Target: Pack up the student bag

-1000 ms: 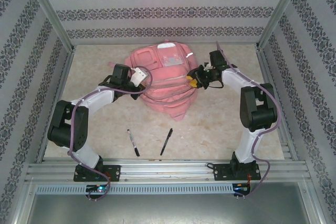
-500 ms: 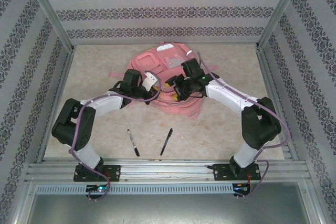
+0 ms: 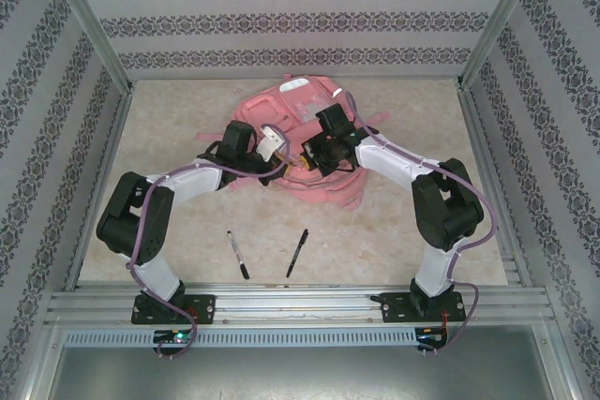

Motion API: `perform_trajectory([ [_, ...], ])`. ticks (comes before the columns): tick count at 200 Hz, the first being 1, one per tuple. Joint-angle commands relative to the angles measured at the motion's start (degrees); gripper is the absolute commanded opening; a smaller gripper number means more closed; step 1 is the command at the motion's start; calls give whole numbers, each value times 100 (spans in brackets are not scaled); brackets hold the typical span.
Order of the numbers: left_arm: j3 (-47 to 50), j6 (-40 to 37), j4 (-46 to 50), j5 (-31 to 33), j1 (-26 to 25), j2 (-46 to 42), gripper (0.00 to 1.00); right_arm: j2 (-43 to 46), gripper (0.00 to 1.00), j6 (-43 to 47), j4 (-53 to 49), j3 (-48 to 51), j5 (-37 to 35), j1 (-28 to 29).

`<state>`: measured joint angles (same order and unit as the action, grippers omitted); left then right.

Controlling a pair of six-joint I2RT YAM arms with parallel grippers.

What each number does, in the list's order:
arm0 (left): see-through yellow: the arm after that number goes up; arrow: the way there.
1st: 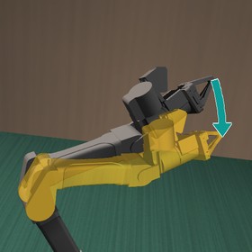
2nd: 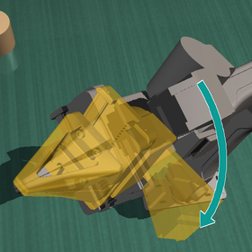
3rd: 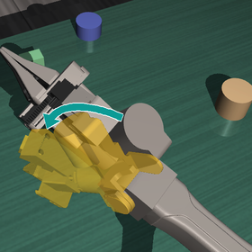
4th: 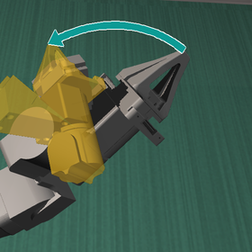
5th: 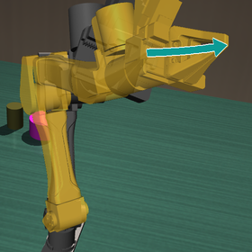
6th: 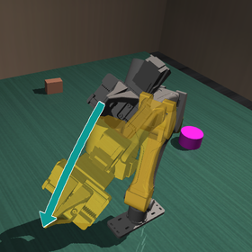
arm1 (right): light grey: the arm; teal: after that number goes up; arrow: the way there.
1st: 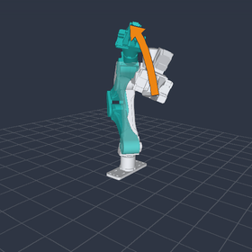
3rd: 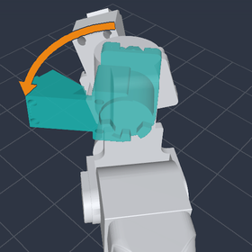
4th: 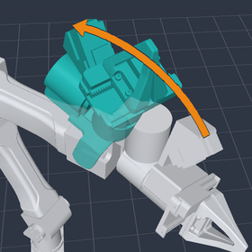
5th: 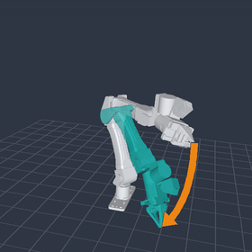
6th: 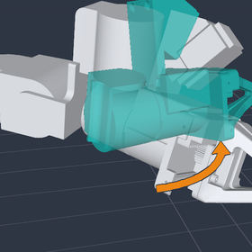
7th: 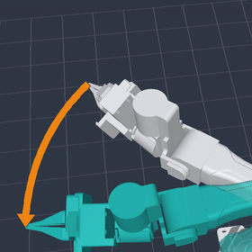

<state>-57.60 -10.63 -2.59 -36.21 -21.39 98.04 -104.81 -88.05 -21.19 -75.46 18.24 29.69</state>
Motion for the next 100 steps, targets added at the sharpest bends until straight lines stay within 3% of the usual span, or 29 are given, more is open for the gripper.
perform_trajectory([
  [1, -300, -996, 986, 869, 407, -10, 0, 200, 0, 370, -167, 225, -93, -179],
  [46, -824, -1318, 1263, 2230, 609, 466, 0, 427, 0, 565, -25, 548, 122, -237],
  [63, -915, -1113, 1079, 2315, 658, 582, 0, 392, 0, 644, -12, 534, 183, -227],
  [79, -862, -1023, 818, 2204, 657, 550, 0, 400, 23, 775, -30, 495, 189, -206],
  [90, -691, -919, 523, 2137, 653, 416, 14, 416, 40, 961, -157, 396, 139, -192],
  [100, -484, -796, 282, 2081, 667, 196, 24, 443, 50, 1178, -294, 296, 106, -199],
])
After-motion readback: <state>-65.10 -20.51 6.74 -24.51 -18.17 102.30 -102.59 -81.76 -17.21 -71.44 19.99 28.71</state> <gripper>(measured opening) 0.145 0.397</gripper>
